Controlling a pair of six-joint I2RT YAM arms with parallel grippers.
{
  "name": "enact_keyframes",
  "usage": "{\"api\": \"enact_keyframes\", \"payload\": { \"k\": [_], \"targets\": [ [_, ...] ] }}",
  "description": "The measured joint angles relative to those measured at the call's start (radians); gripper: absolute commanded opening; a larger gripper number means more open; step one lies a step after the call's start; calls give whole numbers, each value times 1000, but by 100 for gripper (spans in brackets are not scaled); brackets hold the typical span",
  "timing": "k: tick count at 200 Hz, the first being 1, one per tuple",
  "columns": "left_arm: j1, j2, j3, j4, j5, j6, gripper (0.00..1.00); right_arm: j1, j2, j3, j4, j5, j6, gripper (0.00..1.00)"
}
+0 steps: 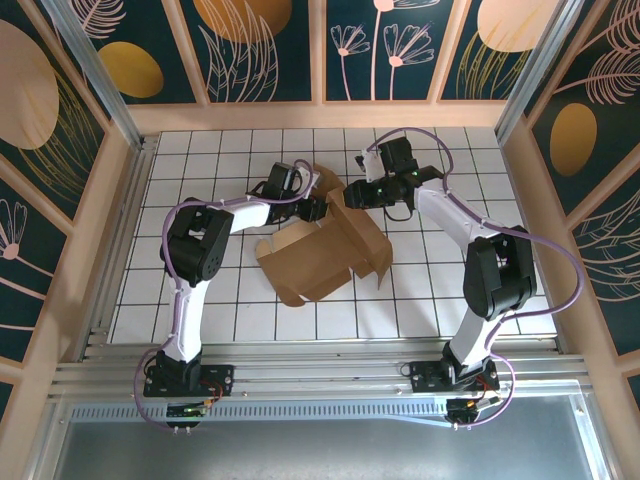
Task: Fold the paper box
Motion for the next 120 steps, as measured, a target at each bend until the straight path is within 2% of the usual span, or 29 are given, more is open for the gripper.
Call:
{"api": "enact_keyframes", "payload": {
  "k": [40,120],
  "targets": [
    [0,0,0,-17,51,34,12,2,0,0,2,0,0,35],
    [5,0,3,-17,214,163,14,2,0,-2,16,7,13,34]
  ]
}}
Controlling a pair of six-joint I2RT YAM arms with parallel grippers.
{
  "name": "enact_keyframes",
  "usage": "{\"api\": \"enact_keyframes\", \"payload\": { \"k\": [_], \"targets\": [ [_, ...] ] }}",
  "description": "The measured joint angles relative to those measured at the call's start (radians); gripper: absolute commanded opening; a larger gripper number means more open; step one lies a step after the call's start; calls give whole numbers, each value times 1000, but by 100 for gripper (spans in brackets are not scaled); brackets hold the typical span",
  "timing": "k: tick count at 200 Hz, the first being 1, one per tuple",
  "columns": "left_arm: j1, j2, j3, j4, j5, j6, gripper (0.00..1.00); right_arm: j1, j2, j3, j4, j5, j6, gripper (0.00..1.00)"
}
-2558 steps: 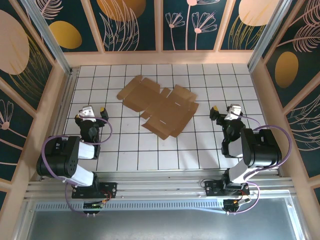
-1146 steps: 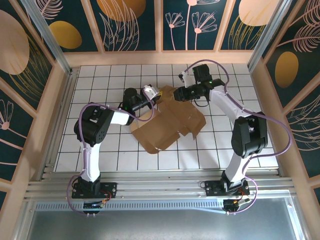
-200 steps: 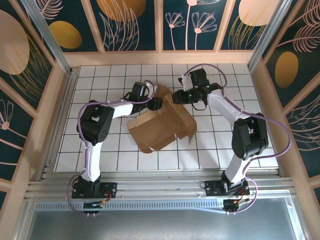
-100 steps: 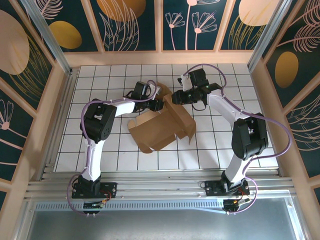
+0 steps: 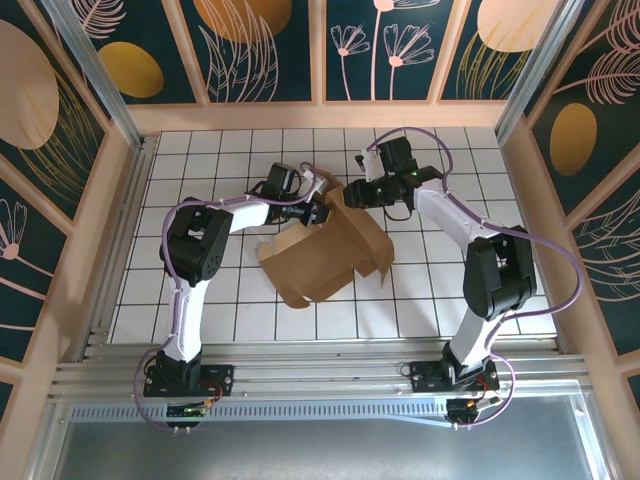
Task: Fold the paper box
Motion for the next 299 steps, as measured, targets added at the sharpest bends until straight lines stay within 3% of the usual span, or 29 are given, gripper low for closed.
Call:
{"api": "enact_keyframes", "payload": {
  "k": [24,60,138,199,219,249,299],
  "targets": [
    [1,0,8,0,29,14,17,0,0,-6,7,0,10,34],
    [0,1,9,16,79,8,34,0,0,-13,19,0,11,34],
    [-6,1,-3,40,105,-27,32,5,0,-13,25,0,13,34],
    [-6,0,-116,166,104,-122,32,5,0,-22,36,0,13,34],
    [-6,-9,-135,197,94,-137,39,5,0,-22,37,-1,13,34],
    [-6,-83,-192,211,40,-154,56,5,0,-22,37,0,15,34],
    [-5,-348,-276,203,-106,-145,63,5,0,-22,36,-2,32,34]
  ]
}}
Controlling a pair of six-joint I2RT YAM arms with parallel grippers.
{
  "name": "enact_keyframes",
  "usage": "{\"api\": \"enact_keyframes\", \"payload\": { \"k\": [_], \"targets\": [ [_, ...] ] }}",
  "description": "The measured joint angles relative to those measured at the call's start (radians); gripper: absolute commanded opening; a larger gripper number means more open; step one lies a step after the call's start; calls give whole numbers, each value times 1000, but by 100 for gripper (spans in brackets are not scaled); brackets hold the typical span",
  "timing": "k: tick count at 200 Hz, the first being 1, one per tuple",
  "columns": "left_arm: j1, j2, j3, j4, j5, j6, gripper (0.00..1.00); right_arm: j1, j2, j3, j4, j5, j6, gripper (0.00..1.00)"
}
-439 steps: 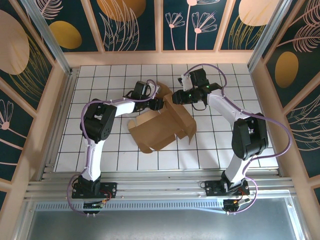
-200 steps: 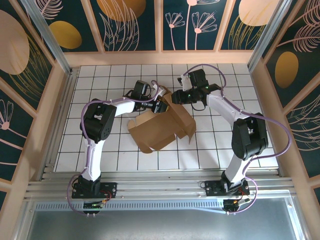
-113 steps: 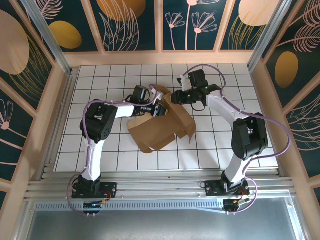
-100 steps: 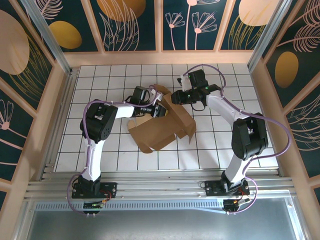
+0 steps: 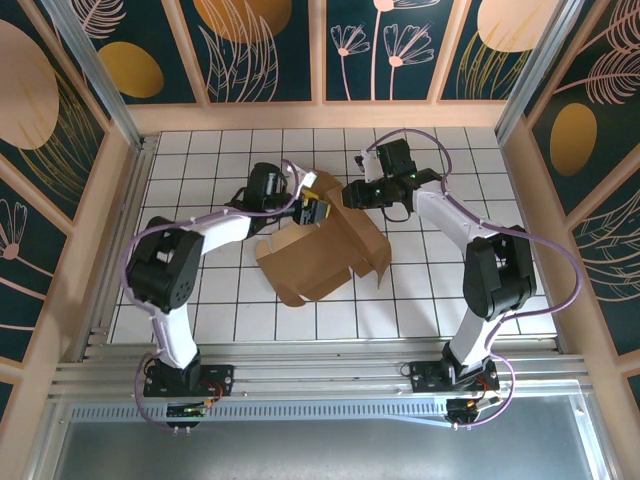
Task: Fold the paper box
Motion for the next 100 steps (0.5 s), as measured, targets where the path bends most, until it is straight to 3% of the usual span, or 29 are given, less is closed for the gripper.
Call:
{"api": "enact_keyframes", "payload": {
  "k": [30,62,100],
  "targets": [
    [32,-113,28,-61,-70,40,70,0,0,3,-7,0,5,34],
    [96,-61,216,-217,-136,171,65,1,-2,5,-12,0,11,34],
    [180,56,358,-328,-29,320,70,10,-27,-25,-11,-1,40,34]
  ]
}}
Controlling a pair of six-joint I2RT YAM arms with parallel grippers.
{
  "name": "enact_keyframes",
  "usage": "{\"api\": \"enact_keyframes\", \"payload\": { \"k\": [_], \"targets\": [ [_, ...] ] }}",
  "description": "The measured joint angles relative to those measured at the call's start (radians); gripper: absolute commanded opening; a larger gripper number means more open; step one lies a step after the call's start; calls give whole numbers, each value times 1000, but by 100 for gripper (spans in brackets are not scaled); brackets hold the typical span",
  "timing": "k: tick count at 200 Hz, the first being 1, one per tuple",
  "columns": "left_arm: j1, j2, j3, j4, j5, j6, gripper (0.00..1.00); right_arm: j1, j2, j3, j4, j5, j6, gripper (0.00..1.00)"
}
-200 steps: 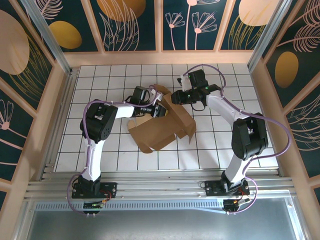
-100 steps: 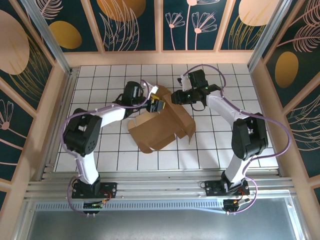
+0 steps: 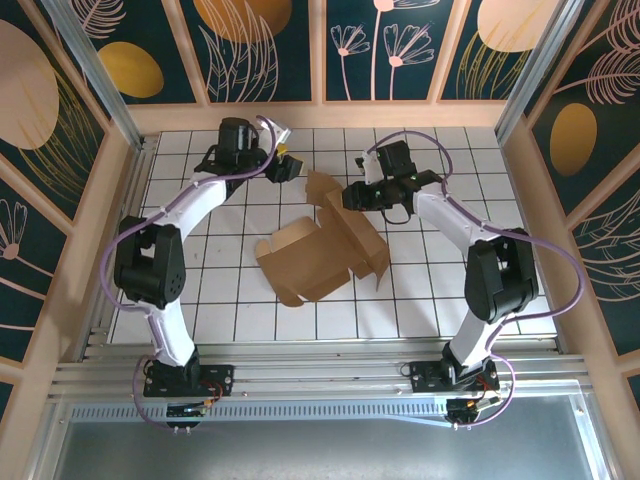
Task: Fold the paper box
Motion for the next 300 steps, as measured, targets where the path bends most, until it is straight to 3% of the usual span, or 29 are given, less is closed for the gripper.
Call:
{"api": "enact_keyframes", "payload": {
  "k": [72,178,213,232,243,300],
  "targets": [
    [26,127,32,-126,198,291,73,23,-21,-37,20,-2,45,34],
    [20,322,208,-124,304,372,68,23,-21,-37,23,-9,46,34],
    [-6,357,248,-146,327,383,53,23,-21,-37,26,-9,46,34],
    [-24,364,256,-163,335,382,31,23,-21,-37,26,-8,46,34],
    [-32,365,256,-169,341,379,23,23,-21,-38,26,-8,47,34],
    [-58,346,245,-171,325,246,11,23,-21,-39,36,-7,71,30]
  ]
}}
